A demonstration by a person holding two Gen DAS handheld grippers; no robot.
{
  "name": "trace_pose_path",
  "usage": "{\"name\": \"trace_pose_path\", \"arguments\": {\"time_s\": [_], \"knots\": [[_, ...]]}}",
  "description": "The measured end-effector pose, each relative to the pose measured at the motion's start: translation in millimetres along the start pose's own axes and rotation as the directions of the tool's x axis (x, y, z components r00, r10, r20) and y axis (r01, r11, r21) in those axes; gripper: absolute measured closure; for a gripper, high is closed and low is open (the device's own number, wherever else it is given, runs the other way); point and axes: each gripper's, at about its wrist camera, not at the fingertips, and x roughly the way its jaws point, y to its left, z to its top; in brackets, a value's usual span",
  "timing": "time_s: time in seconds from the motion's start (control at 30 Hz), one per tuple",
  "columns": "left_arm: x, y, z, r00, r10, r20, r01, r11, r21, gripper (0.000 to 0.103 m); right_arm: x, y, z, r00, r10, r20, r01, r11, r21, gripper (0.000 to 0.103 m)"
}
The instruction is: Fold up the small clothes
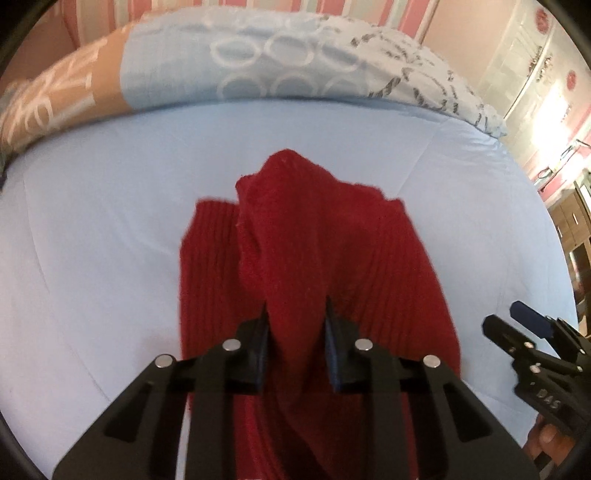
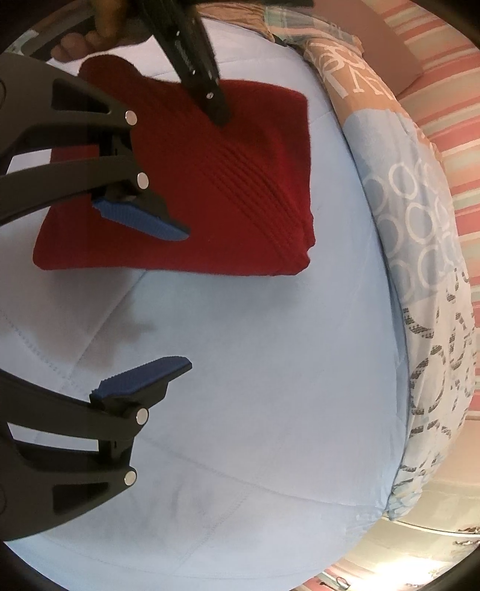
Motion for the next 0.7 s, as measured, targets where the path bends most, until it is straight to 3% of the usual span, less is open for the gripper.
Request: {"name": "trace_pose_path", "arguments": {"time_s": [0.13, 0.27, 0.43, 0.47, 0.53, 0.63, 0.7], "knots": [[-17.1, 5.8, 10.3, 0.998, 0.045, 0.033, -0.047, 0.998, 0.050, 0.079, -3.5, 10.8, 6.9, 1.000, 0.018, 0.017, -0.018, 1.000, -0.019, 0.037], [-5.9, 28.5, 9.7, 0.997, 0.078, 0.007, -0.078, 0.994, 0.073, 0.079, -0.5, 26.4, 11.6, 0.999, 0.040, 0.020, -0.039, 0.998, -0.039, 0.036], [18.9, 56.2, -11.0, 0.975, 0.223, -0.012, -0.218, 0.962, 0.167, 0.080, 12.8, 48.9, 7.6, 0.998, 0.058, -0.002, -0.058, 0.995, -0.081, 0.035], [20.2, 59.5, -15.7, 0.973, 0.231, -0.009, -0.226, 0.960, 0.168, 0.075, 15.3, 50.9, 5.9, 0.998, 0.057, -0.009, -0.057, 0.995, -0.083, 0.034], [16.8, 60.0, -27.4, 0.963, 0.270, 0.026, -0.270, 0.945, 0.186, 0.064, 18.7, 53.6, 0.8, 0.999, 0.047, -0.016, -0.048, 0.996, -0.081, 0.021], [1.2, 62.0, -37.7, 0.941, 0.327, 0.083, -0.336, 0.932, 0.137, 0.024, 19.2, 56.0, -7.5, 0.999, 0.042, -0.026, -0.044, 0.996, -0.077, 0.013], [-15.3, 67.3, -43.2, 0.931, 0.351, 0.100, -0.358, 0.932, 0.059, 0.014, 15.3, 56.7, -11.8, 0.999, 0.043, -0.019, -0.044, 0.996, -0.075, 0.013]]}}
